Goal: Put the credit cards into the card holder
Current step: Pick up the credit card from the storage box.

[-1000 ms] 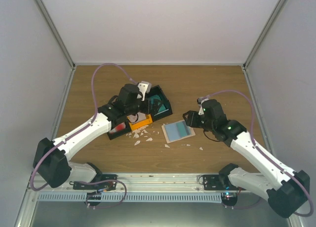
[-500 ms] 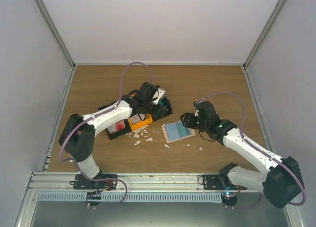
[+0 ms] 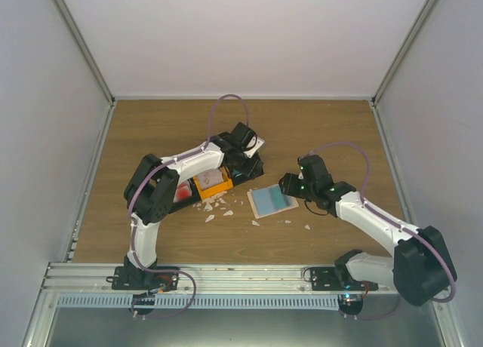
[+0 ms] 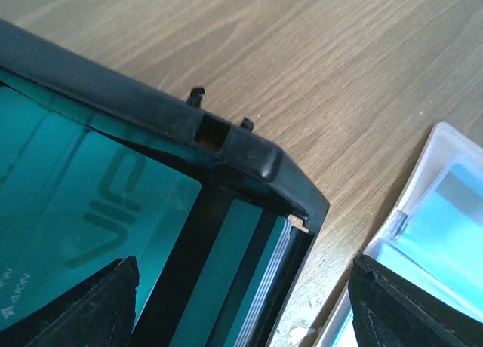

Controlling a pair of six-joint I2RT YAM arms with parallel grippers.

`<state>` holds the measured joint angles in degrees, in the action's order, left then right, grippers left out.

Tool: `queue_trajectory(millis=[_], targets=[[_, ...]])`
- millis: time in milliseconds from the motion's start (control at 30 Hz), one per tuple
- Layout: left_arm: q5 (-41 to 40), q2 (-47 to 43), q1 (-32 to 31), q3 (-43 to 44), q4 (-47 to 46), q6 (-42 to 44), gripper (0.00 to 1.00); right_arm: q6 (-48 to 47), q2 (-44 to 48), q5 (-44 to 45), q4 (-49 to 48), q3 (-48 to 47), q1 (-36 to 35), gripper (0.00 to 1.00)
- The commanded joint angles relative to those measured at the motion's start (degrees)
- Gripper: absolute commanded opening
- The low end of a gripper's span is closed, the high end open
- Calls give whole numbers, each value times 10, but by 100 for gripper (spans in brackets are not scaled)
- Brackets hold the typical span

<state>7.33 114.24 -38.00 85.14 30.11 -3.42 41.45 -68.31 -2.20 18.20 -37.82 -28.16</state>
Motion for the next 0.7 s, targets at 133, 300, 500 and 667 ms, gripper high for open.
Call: queue_trajectory(millis=[133, 300, 500, 667], targets=[[-21, 33, -13, 36, 36, 8, 77, 17, -25, -24, -35, 6, 6, 57], [-20, 37, -18, 34, 49, 9, 74, 17, -20, -24, -35, 9, 6, 57], [-14, 29, -27, 36, 55, 11, 66, 16, -12, -22, -30, 11, 6, 57], [-11, 24, -28, 39, 59, 10, 60, 17, -5, -22, -30, 15, 5, 57]])
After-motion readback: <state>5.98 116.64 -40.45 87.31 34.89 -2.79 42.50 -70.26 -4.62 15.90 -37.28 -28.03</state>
